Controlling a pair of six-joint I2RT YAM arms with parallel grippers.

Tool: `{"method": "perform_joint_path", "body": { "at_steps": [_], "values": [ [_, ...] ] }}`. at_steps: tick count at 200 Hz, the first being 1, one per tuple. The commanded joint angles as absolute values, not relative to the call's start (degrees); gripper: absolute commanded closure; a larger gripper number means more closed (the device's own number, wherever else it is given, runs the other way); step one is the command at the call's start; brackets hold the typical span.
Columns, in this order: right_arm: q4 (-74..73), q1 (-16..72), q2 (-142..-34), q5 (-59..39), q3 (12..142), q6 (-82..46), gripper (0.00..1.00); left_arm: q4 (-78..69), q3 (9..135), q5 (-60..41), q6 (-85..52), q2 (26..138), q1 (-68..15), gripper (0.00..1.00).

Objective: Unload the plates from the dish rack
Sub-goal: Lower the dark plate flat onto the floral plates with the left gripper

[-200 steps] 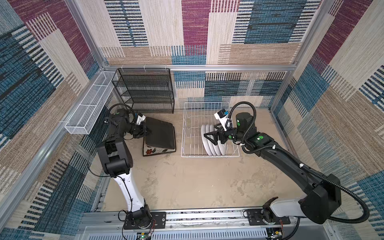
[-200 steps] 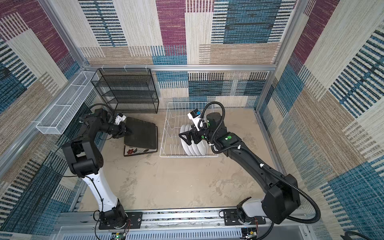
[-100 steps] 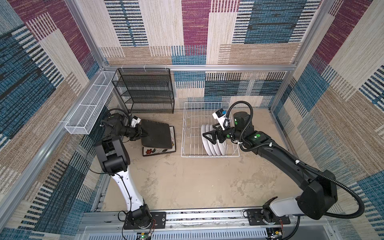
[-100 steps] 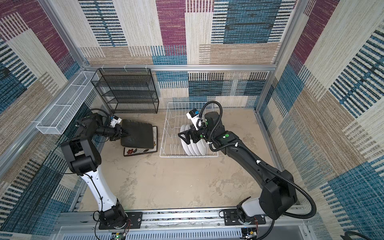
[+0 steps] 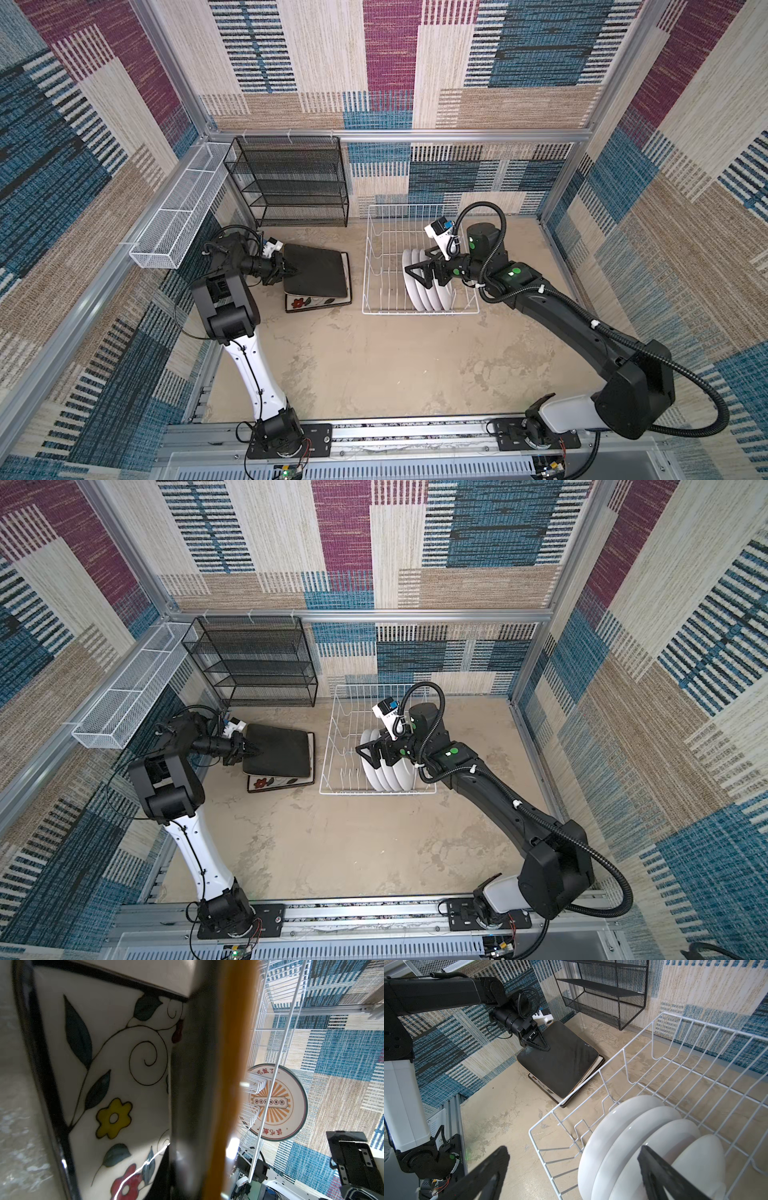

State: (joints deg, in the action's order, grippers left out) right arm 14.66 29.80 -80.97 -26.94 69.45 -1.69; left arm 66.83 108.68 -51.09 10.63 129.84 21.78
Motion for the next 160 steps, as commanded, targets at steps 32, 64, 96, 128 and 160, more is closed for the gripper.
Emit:
{"method": "perform_joint_path", "body": {
  "at_steps": [32, 64, 96, 128, 160],
  "values": [
    [14.1, 30.0, -80.5, -26.0, 69.4, -2.1, 0.01, 66.1, 109.8, -44.6, 12.3, 132.3, 22.2, 0.89],
    [14.2, 30.0, -80.7, -25.2, 69.7, -2.3, 0.01, 66.2, 110.0, -42.9, 12.2, 133.6, 22.4, 0.86],
    [14.3, 30.0, -81.3, -25.1, 70.7, -2.1, 0.01, 66.1, 110.6, -40.1, 11.9, 134.0, 22.5, 0.84],
    [14.1, 30.0, -82.1, -25.5, 71.2, -2.5, 0.01, 66.1, 110.7, -38.5, 11.6, 134.7, 22.7, 0.77],
    [14.0, 30.1, -82.0, -25.5, 71.0, -2.8, 0.01, 66.2, 111.1, -38.2, 11.5, 134.9, 23.0, 0.75]
  ]
}}
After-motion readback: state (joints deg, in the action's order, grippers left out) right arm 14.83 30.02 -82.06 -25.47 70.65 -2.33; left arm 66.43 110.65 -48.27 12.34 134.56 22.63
